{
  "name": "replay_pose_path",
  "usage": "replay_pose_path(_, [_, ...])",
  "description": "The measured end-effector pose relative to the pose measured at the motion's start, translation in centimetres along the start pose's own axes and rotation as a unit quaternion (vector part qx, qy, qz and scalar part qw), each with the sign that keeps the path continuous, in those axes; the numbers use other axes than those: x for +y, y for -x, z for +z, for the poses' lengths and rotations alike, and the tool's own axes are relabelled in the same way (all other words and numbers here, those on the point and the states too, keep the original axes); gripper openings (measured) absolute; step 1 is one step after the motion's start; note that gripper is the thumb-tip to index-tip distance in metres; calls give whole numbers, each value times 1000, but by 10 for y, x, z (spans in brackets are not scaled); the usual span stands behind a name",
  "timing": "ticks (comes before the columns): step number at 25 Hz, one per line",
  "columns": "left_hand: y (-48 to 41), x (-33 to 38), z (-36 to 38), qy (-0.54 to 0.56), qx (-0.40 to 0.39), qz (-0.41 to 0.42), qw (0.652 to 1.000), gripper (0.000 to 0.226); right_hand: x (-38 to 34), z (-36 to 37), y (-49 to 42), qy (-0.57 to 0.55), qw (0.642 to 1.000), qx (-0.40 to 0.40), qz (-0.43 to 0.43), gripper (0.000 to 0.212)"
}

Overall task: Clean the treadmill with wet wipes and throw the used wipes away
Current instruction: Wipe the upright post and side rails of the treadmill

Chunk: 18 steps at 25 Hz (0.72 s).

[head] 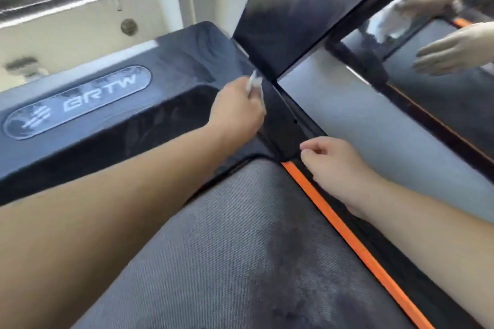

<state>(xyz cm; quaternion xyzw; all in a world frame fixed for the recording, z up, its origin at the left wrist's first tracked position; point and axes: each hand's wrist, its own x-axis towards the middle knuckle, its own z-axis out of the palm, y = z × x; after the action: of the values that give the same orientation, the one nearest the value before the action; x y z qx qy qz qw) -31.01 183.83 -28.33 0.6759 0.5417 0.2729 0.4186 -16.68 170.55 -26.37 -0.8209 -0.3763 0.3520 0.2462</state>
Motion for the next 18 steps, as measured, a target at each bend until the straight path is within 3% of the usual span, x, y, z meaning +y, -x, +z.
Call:
replay_pose_path(1, [-11, 5, 12, -95, 2, 95, 991, 28, 11, -7, -3, 12, 1000, 21, 15, 27])
replay_pose_path(3, [-22, 0, 42, -268, -65, 217, 936, 36, 34, -16, -3, 26, 998, 32, 44, 32])
replay_pose_path(5, [-13, -24, 74, -422, -155, 232, 862, 61, 54, -20, 0, 51, 996, 15, 66, 37])
replay_pose_path(6, [-6, -37, 86, -454, -173, 222, 845, 74, 62, -21, 1, 73, 995, -3, 74, 39])
replay_pose_path(8, [7, -51, 102, -453, -178, 222, 845, 80, 73, -18, 0, 112, 989, -48, 85, 43])
replay_pose_path(10, [27, -46, 119, -461, -211, 267, 819, 74, 78, -14, 0, 132, 985, -70, 88, 44])
replay_pose_path(12, [48, -44, 143, -447, -264, 308, 797, 74, 80, -14, -1, 124, 986, -69, 91, 39])
replay_pose_path(14, [60, -47, 160, -416, -300, 312, 800, 80, 81, -20, 0, 108, 988, -48, 100, 32])
replay_pose_path(16, [54, -45, 165, -419, -304, 330, 789, 80, 88, -27, 2, 161, 981, -19, 110, 41])
replay_pose_path(18, [33, -37, 165, -432, -302, 325, 785, 74, 98, -32, 3, 228, 964, -51, 130, 55])
